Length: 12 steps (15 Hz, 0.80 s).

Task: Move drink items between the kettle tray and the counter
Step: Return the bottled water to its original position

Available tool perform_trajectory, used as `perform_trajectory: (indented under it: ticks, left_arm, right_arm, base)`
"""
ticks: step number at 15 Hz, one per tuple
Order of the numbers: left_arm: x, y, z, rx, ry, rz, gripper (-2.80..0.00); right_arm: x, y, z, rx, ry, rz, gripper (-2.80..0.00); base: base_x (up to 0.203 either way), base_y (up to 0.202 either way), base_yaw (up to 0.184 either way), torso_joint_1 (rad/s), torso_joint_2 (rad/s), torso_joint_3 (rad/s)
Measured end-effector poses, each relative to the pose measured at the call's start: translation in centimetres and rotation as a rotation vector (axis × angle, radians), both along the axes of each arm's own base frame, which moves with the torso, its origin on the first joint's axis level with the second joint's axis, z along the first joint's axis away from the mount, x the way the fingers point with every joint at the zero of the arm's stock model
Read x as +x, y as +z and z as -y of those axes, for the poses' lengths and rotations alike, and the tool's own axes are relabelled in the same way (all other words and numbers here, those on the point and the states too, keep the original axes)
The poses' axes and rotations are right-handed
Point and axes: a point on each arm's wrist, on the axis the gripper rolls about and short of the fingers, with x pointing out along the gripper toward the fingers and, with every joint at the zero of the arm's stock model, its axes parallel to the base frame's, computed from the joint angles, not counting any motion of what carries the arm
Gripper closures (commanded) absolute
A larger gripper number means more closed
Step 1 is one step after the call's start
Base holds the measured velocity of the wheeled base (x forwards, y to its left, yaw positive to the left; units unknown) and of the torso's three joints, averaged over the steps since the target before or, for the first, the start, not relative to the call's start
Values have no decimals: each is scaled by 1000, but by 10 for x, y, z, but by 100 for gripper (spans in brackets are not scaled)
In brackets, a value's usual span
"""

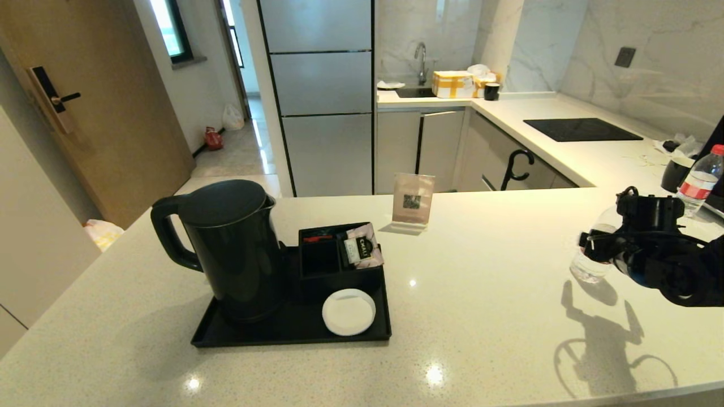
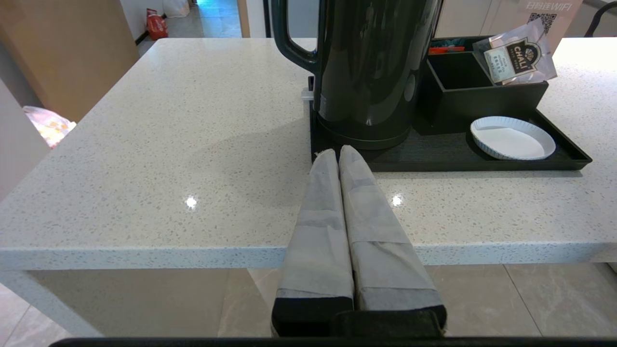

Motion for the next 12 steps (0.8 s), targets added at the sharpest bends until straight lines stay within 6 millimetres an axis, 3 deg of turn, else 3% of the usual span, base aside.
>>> perform_trajectory:
  ticks: [7, 8, 12]
  left_arm:
    - [0, 0, 0, 0, 0, 0, 0]
    - [0, 0, 0, -1, 0, 0, 0]
    - [0, 0, 0, 0, 0, 0, 0]
  right_arm:
    - [25, -6, 9, -36, -18, 12, -280]
    - [27, -7, 9, -42, -26, 10, 0]
    - [30, -9, 10, -47, -26, 3, 0]
  base:
    - [0, 0, 0, 0, 0, 0]
    - [0, 0, 0, 0, 0, 0]
    - [0, 0, 0, 0, 0, 0]
